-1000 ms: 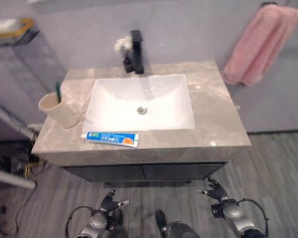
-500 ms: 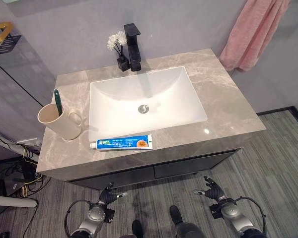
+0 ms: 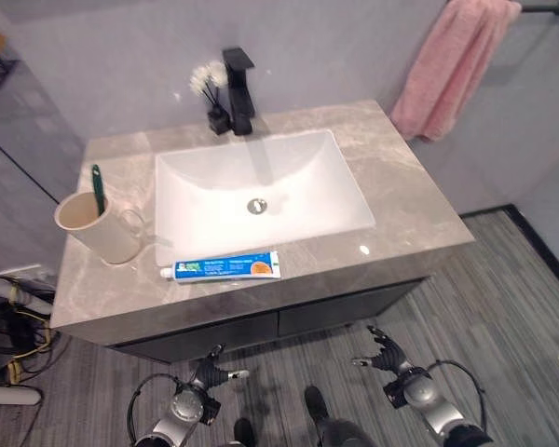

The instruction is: Put brush and paste in cup on sink, flatten towel.

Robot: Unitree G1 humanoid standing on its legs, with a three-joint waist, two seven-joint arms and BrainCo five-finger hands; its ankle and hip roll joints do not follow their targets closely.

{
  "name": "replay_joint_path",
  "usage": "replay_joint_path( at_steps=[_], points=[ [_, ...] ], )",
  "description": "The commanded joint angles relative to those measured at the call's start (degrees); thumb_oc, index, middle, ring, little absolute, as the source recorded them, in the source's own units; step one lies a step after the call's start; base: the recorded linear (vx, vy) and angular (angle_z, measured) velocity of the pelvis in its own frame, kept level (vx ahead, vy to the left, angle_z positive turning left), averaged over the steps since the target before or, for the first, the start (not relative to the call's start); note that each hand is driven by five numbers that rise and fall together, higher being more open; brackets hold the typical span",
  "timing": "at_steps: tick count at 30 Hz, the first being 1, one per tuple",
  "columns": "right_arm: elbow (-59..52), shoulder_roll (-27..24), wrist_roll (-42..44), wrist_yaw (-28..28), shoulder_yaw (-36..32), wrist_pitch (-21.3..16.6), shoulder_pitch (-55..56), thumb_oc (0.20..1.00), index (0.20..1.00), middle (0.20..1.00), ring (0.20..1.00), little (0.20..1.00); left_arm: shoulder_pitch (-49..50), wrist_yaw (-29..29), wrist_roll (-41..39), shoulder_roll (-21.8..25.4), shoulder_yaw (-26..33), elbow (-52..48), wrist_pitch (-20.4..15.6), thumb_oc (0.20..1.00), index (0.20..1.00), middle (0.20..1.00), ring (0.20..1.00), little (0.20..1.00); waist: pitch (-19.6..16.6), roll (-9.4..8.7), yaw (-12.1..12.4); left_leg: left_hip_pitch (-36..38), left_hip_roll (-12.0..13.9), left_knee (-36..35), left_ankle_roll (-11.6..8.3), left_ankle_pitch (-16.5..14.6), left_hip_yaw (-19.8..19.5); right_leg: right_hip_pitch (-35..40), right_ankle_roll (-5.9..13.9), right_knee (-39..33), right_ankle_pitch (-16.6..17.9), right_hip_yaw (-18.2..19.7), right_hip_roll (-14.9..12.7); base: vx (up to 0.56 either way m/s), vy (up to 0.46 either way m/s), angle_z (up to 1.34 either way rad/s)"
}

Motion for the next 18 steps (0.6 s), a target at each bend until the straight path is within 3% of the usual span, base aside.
replay_joint_path(
  at_steps=[1,7,9,18],
  points=[
    [-1.3,-0.6,-2.5,-0.2,0.5,-1.5,-1.9,1.000,1.000,1.000,1.000,1.000,-2.6,0.3,0.8,2.0,0.5,1.6,-3.2,1.000,1.000,1.000,1.000,1.000,0.0,-1.81,1.4,-1.6,0.3,0.3,-2.08,0.6,-5.0,1.0,4.84,1.1,1.9,1.8,-4.6,0.05,-0.060,0.12],
    [-0.2,-1.9,-1.4,-1.1,-2.9,-1.0,1.1,1.000,1.000,1.000,1.000,1.000,-1.3,-1.0,2.5,2.6,-0.3,-1.9,-3.2,1.000,1.000,1.000,1.000,1.000,-1.5,-0.97,0.5,-0.6,1.0,0.3,-3.00,0.2,-6.3,5.0,4.17,-2.6,1.7,-1.9,-5.2,0.06,-0.062,0.12],
    [-2.1,-2.3,-1.4,-0.9,-3.3,-1.9,1.1,1.000,1.000,1.000,1.000,1.000,0.5,-1.1,5.2,4.9,-0.4,-7.5,-4.1,1.000,1.000,1.000,1.000,1.000,-2.1,-0.42,0.6,0.5,1.0,0.3,-3.00,-0.3,-5.7,5.9,4.55,-3.3,1.4,-1.3,-5.2,0.07,-0.006,0.25],
    [-2.3,-2.3,-0.4,-0.1,-3.8,-1.9,1.5,1.000,1.000,1.000,1.000,1.000,3.5,-2.1,6.2,8.4,1.8,-14.5,-4.1,1.000,1.000,1.000,1.000,1.000,-2.4,0.22,1.5,1.8,0.8,0.3,-2.99,-0.8,-4.3,6.0,4.96,-3.3,1.1,0.1,-5.5,0.01,0.007,-0.09]
  ],
)
